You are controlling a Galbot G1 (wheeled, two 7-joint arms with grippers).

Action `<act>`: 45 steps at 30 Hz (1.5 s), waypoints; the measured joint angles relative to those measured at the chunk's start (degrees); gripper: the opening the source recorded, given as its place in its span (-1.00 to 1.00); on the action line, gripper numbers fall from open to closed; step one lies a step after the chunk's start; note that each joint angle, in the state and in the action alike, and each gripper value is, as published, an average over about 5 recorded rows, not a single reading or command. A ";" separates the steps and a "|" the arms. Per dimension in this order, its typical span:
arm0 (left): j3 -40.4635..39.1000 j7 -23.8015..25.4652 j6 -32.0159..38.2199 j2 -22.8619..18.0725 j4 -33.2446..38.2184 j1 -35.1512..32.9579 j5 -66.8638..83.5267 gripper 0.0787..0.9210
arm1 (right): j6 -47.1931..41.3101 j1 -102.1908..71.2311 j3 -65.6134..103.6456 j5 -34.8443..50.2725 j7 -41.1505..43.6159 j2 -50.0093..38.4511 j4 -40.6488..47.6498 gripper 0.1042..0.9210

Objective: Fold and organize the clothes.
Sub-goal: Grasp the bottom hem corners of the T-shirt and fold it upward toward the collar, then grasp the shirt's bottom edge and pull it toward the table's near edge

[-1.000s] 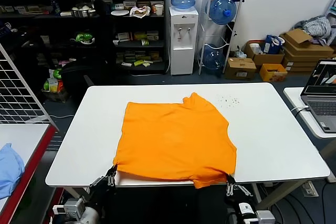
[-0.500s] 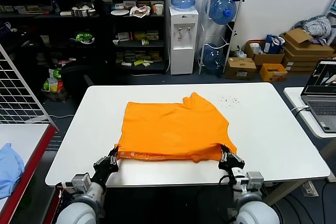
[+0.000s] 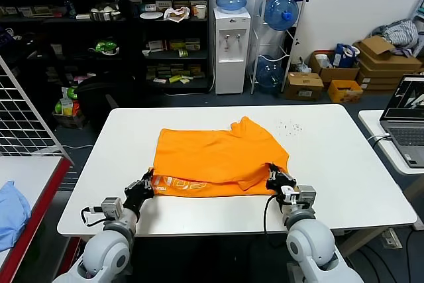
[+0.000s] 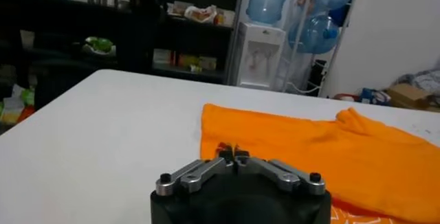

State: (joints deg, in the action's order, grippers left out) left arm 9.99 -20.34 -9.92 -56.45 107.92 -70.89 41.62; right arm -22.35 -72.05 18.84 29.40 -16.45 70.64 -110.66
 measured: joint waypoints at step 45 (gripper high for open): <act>0.22 1.70 -1.98 -0.50 -3.45 -3.33 0.11 0.93 | 1.86 -9.15 8.34 2.86 9.62 -5.42 3.38 0.93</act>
State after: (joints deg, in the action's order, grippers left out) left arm 10.21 -18.64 -11.90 -56.95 104.47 -74.22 41.73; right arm -20.49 -81.20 27.18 32.26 -6.83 65.22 -107.28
